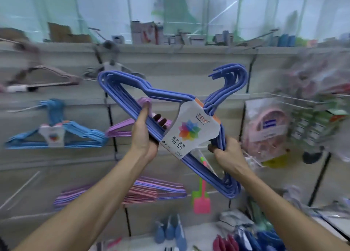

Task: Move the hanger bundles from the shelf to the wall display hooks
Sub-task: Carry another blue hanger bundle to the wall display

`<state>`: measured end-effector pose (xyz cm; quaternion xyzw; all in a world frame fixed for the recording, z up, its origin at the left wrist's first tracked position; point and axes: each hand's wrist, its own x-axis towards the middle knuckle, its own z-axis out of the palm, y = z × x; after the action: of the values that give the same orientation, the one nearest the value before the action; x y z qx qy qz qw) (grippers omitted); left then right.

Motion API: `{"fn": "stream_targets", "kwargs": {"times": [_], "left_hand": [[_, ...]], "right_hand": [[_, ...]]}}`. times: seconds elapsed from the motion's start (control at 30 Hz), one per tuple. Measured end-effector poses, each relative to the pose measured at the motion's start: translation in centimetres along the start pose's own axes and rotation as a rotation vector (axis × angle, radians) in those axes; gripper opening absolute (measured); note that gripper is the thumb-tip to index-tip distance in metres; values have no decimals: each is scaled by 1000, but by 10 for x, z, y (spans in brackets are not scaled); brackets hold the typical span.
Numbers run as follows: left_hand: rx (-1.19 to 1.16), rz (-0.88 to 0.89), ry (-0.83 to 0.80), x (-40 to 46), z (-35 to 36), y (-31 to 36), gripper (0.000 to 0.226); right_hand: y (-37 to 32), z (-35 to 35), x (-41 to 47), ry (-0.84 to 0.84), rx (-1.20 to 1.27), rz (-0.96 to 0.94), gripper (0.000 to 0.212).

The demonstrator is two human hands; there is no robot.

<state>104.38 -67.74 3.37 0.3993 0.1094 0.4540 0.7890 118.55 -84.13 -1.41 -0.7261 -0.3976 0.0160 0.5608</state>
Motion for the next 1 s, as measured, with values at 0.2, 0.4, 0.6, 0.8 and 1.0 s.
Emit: {"fn": "stream_targets", "kwargs": {"times": [0.2,0.4,0.6,0.8,1.0], "left_hand": [[59,119,163,-22,-79,92,24],[89,213,248,-45,-174,191,28],[136,269,370,-62,-265,281,22],[144,321,466,-73,-350,351,15],[100,357,590,-83,-429,403,16]], "right_hand": [[-64,103,-12,-146,114,-71,27],[-133,219,-31,-272,205,-148,32],[-186,340,-56,-358,262,-144,29],[-230,438,-82,-427,321,-160,30],[-256,513,-98,-498,290,-189,36]]}}
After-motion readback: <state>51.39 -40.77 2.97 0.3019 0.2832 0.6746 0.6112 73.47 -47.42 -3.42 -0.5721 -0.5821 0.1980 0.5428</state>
